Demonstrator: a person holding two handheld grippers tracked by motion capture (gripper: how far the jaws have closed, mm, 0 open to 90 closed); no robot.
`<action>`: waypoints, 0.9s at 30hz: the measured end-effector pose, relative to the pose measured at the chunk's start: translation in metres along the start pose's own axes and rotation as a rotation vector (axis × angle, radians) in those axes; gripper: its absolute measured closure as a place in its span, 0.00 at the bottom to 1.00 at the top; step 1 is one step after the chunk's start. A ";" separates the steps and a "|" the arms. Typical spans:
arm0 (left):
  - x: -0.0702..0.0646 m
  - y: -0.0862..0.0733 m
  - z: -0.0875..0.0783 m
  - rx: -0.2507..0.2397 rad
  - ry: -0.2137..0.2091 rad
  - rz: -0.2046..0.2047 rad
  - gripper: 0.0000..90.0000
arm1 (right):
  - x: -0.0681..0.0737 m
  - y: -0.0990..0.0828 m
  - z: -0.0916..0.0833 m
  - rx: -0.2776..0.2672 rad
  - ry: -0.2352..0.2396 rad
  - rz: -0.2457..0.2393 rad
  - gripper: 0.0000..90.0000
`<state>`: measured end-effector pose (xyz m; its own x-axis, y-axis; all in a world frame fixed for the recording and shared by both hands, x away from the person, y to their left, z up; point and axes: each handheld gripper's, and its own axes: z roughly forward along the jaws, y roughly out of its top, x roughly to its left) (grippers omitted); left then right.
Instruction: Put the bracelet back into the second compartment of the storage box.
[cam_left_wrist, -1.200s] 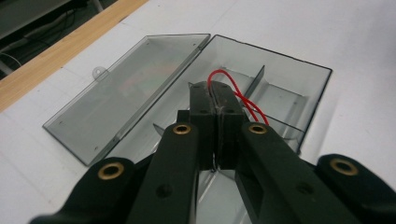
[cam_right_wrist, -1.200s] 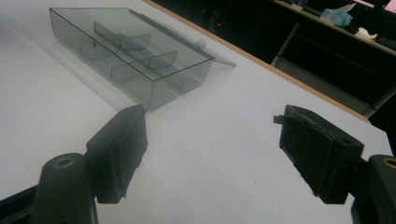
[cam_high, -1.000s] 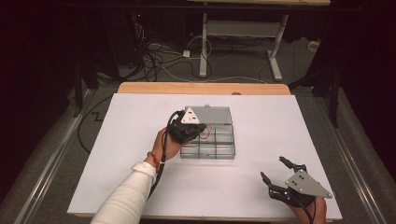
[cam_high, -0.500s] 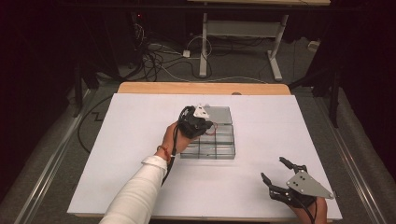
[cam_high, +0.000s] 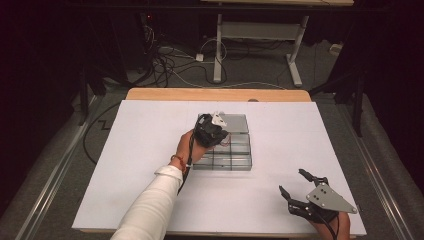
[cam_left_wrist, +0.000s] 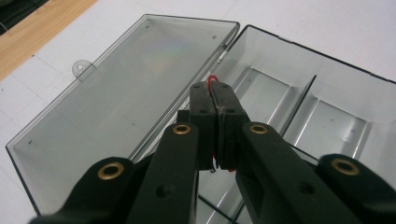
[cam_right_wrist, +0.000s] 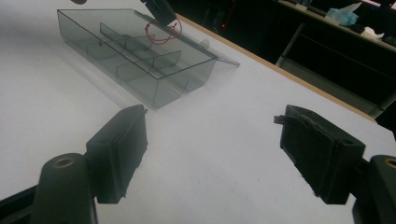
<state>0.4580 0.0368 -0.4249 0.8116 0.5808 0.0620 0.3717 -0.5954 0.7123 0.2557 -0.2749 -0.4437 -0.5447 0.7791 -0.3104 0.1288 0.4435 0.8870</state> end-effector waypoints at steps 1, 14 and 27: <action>0.000 0.000 0.001 0.006 0.004 0.004 0.95 | 0.000 0.000 0.000 0.000 0.001 0.001 0.26; 0.001 -0.002 0.007 0.043 0.017 0.012 0.95 | 0.000 0.000 0.000 0.002 0.004 -0.005 0.27; 0.001 -0.002 0.010 0.072 0.026 0.024 0.91 | 0.001 -0.001 0.000 0.004 0.008 -0.006 0.27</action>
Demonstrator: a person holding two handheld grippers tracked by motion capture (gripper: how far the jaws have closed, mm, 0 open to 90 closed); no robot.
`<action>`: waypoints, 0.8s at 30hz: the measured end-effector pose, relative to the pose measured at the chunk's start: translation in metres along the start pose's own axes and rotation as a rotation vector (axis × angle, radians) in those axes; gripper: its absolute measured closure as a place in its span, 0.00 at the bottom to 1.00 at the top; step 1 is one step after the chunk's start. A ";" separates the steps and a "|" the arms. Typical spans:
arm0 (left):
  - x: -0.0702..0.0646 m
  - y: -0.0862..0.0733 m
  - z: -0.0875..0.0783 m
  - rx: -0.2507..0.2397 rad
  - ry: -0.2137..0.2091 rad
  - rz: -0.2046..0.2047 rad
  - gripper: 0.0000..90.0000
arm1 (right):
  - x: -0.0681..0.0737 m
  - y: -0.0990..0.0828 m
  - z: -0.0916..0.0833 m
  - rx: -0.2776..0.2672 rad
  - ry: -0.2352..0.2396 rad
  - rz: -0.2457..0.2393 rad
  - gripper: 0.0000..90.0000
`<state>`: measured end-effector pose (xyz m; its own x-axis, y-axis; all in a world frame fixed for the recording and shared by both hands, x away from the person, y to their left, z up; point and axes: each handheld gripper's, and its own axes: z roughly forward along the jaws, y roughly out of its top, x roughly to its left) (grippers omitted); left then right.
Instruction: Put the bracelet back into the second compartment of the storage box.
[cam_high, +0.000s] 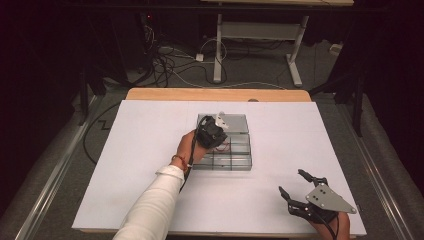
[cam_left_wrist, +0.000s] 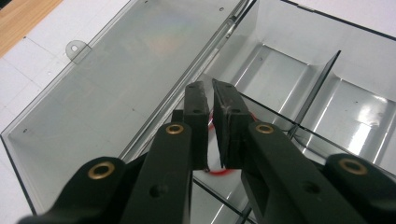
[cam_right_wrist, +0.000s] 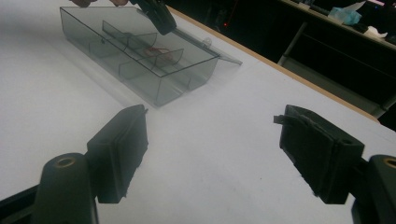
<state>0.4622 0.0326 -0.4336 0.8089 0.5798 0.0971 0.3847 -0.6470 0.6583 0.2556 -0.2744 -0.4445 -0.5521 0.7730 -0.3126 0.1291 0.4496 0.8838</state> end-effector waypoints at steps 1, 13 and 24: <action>0.000 0.000 0.000 0.001 -0.001 -0.001 0.91 | 0.000 0.000 0.000 0.001 0.001 0.000 0.27; 0.001 0.001 -0.004 -0.009 0.017 0.018 0.91 | 0.000 0.000 -0.001 0.000 -0.001 -0.001 0.27; 0.006 0.002 -0.022 -0.053 0.051 0.040 0.91 | 0.001 0.000 -0.001 0.010 -0.002 -0.012 0.27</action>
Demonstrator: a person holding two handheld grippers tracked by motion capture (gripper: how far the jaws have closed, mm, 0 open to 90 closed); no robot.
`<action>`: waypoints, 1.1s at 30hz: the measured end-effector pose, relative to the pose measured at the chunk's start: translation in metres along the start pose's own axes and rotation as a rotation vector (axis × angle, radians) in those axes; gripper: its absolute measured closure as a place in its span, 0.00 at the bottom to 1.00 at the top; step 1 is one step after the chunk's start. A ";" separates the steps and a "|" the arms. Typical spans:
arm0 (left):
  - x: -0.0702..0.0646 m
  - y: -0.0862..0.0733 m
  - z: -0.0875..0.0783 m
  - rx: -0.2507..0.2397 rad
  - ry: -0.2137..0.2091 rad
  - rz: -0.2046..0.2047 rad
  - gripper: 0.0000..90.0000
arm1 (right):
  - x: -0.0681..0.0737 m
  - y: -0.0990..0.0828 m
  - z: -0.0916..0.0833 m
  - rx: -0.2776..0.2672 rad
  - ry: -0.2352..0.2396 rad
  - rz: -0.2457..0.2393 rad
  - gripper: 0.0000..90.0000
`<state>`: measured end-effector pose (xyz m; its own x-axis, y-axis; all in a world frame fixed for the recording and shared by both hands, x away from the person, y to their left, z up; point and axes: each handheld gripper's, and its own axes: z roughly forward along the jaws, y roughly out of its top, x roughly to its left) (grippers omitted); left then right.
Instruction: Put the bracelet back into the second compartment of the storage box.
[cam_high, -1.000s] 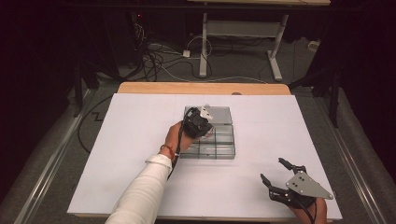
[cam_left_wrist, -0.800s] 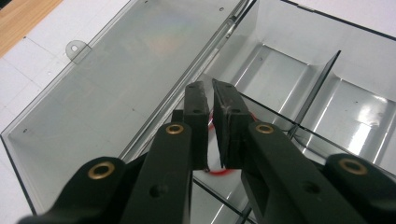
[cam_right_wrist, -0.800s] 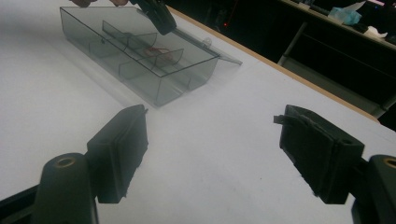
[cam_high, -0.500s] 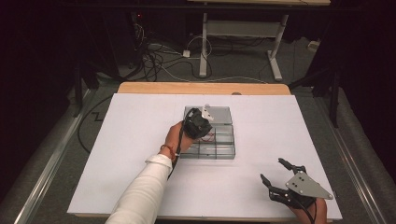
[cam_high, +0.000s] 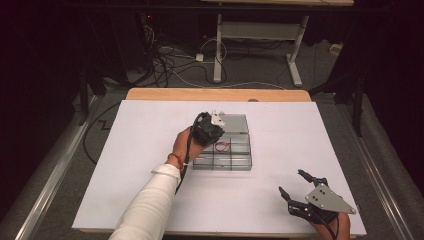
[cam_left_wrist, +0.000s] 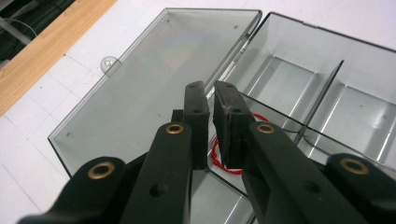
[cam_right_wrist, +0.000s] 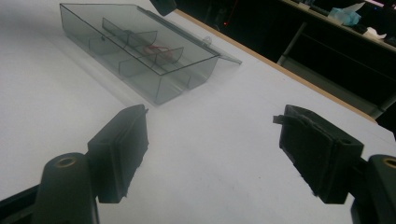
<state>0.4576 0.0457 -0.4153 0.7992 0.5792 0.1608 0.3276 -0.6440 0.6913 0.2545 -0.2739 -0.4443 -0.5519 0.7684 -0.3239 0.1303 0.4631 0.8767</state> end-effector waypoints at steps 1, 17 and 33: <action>0.000 0.000 -0.001 -0.007 -0.001 0.000 0.91 | 0.000 0.000 0.000 0.001 0.000 0.000 0.27; 0.000 0.002 -0.013 -0.030 0.019 0.043 0.85 | 0.001 0.000 0.000 0.005 -0.002 -0.010 0.27; -0.006 0.003 -0.012 -0.025 0.062 0.079 0.33 | 0.001 0.000 0.000 0.010 0.000 -0.017 0.27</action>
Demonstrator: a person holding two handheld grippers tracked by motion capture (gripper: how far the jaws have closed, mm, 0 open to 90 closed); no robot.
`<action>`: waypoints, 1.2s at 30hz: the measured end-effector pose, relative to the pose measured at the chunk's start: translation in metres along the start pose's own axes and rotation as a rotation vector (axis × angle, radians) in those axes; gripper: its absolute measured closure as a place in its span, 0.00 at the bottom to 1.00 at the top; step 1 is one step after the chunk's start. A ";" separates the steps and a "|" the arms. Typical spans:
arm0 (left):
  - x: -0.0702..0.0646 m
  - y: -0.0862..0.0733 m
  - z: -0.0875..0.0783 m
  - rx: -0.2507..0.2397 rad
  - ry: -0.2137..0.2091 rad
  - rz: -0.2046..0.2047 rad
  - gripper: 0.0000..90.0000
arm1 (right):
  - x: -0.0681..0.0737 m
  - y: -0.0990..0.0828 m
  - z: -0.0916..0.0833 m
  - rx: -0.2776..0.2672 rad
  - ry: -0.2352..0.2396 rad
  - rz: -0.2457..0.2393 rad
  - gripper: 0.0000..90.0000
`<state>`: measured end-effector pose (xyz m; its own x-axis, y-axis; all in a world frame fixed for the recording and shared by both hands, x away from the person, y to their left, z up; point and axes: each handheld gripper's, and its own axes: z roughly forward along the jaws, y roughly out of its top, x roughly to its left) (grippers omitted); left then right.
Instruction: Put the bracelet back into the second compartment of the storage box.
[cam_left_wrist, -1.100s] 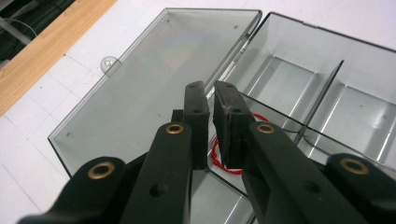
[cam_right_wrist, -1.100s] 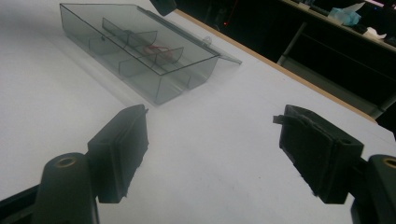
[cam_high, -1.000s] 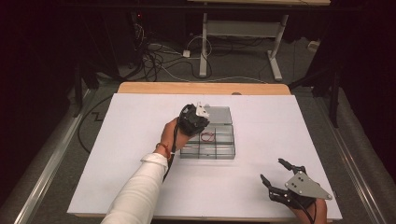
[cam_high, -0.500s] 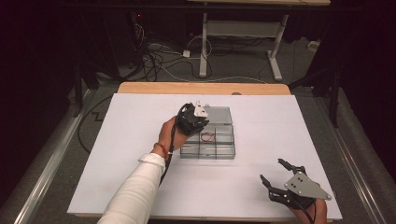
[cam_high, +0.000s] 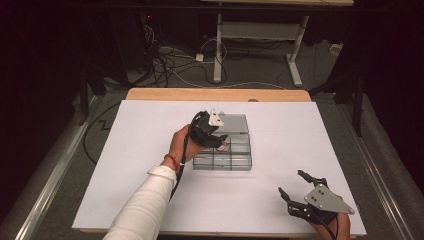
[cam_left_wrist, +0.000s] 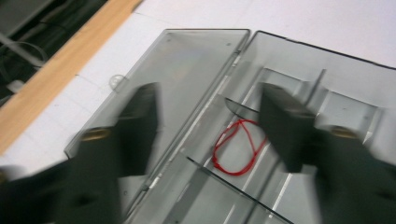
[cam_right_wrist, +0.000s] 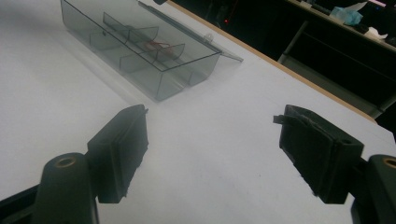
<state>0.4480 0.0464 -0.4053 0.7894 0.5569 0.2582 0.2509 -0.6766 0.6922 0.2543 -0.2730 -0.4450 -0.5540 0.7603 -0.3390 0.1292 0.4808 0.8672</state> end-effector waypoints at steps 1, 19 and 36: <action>-0.001 0.000 0.000 -0.002 0.004 0.009 0.34 | 0.000 0.000 0.000 0.002 0.000 0.001 0.27; -0.020 -0.014 -0.020 -0.115 0.058 0.106 0.23 | 0.001 0.000 0.001 0.010 -0.002 -0.002 0.27; -0.039 -0.025 -0.040 -0.197 0.034 0.133 0.23 | 0.002 0.003 0.003 0.007 -0.017 -0.006 0.27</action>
<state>0.3887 0.0607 -0.4061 0.7881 0.4874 0.3759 0.0297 -0.6401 0.7677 0.2564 -0.2691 -0.4443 -0.5410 0.7646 -0.3503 0.1315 0.4883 0.8627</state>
